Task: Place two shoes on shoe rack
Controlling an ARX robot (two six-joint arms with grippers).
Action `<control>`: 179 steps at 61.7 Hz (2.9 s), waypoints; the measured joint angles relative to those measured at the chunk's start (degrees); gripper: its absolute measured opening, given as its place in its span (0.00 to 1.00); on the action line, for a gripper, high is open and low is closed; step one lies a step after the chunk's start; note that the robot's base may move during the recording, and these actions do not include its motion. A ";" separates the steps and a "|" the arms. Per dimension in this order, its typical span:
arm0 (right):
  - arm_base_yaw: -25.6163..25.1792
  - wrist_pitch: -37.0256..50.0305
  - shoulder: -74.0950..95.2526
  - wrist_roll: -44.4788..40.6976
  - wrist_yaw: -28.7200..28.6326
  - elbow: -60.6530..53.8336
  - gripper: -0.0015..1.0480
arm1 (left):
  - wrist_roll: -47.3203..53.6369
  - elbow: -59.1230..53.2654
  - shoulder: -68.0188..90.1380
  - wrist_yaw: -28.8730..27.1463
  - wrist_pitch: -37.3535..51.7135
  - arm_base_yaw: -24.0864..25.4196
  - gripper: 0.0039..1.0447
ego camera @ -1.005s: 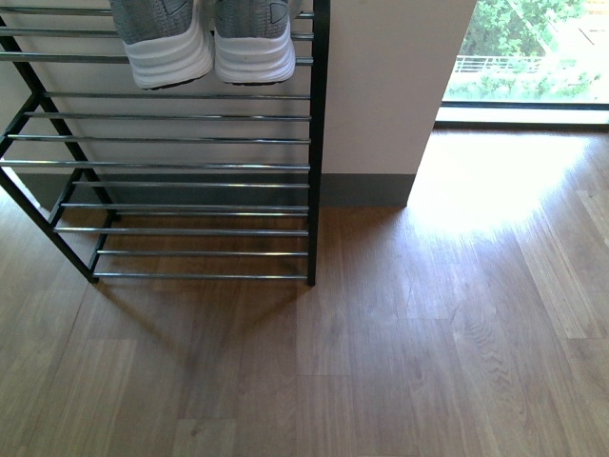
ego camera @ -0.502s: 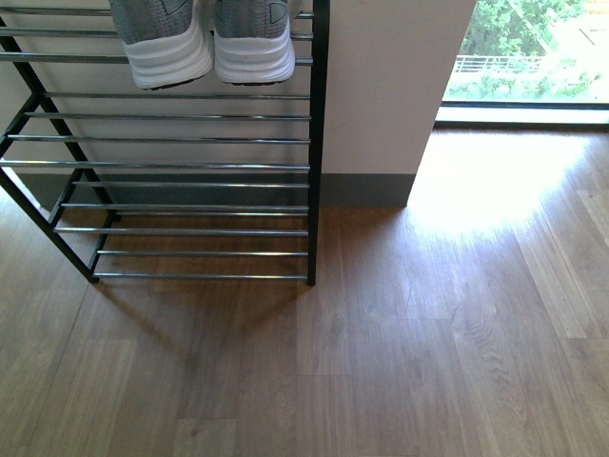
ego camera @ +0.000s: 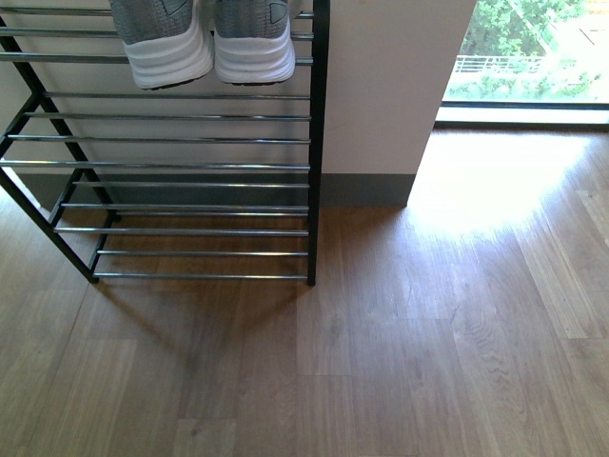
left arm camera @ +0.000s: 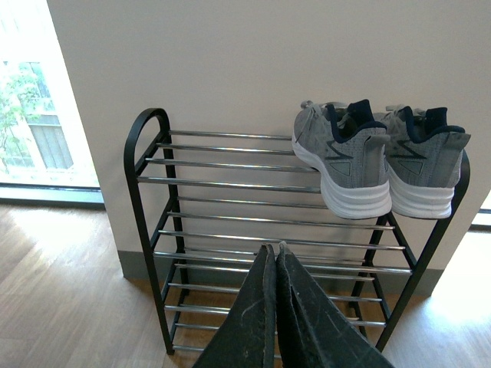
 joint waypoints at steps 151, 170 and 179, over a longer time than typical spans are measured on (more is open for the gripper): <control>0.02 0.00 0.07 0.00 0.02 0.00 0.91 | 0.20 -0.72 -16.13 0.07 -16.20 0.09 0.91; 0.02 -0.04 0.00 0.00 -0.04 0.00 0.91 | 0.20 -0.72 -16.13 0.07 -16.22 0.09 0.91; 0.00 -0.09 0.00 0.00 -0.20 0.00 0.91 | 0.20 -0.72 -16.13 -0.04 -16.22 0.09 0.91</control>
